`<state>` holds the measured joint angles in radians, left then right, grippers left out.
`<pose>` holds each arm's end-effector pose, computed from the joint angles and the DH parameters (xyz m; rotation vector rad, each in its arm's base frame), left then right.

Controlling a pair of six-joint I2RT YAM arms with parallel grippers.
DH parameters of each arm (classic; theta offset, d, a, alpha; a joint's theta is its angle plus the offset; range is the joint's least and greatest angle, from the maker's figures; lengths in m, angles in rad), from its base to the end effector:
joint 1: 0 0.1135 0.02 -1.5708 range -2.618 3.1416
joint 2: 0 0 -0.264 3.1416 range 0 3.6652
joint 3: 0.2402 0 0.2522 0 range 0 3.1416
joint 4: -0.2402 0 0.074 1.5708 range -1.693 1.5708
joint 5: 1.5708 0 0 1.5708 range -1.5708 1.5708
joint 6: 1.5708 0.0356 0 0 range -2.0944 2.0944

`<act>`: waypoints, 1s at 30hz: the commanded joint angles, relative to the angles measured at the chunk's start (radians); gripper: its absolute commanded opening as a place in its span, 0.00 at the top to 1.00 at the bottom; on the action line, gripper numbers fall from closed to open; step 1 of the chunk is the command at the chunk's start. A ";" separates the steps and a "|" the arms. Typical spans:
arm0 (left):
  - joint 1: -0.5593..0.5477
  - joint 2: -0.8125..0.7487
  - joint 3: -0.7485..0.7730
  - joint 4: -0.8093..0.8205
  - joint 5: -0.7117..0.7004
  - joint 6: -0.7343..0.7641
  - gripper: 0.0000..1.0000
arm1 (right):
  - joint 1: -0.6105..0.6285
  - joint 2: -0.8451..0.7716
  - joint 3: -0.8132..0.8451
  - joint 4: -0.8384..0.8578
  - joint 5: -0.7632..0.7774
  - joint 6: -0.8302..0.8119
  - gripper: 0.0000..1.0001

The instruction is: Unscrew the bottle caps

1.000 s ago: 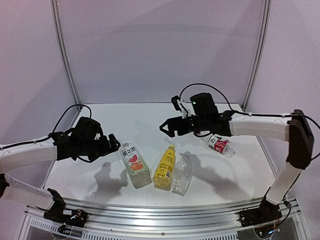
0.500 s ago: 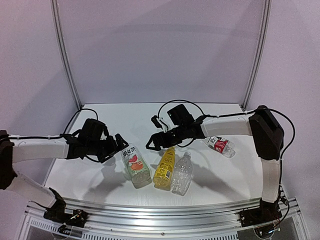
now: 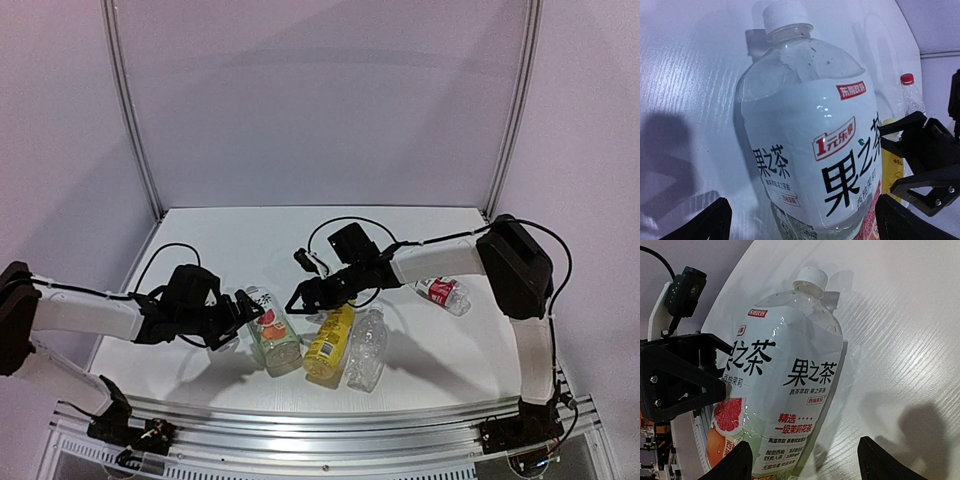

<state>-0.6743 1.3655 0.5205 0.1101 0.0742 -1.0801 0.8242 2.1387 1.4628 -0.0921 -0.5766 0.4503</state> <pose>0.1975 -0.1612 0.1551 -0.4649 2.4653 -0.9162 0.3018 0.3547 0.1575 -0.7869 2.4383 1.2479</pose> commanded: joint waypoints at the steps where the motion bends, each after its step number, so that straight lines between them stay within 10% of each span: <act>1: 0.004 -0.006 -0.045 0.179 0.047 0.003 0.01 | 0.024 0.035 0.029 -0.010 -0.060 -0.004 0.23; 15: 0.007 0.098 -0.078 0.338 0.090 -0.047 0.01 | 0.060 0.054 0.039 0.008 -0.124 -0.006 0.20; 30: -0.003 0.126 -0.197 0.551 0.057 -0.092 0.01 | 0.023 0.139 0.031 0.036 -0.156 0.119 0.51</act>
<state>-0.6739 1.4685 0.3687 0.5365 0.1501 -1.1633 0.8673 2.2250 1.5349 -0.0662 -0.7105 0.5091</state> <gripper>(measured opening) 0.987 0.500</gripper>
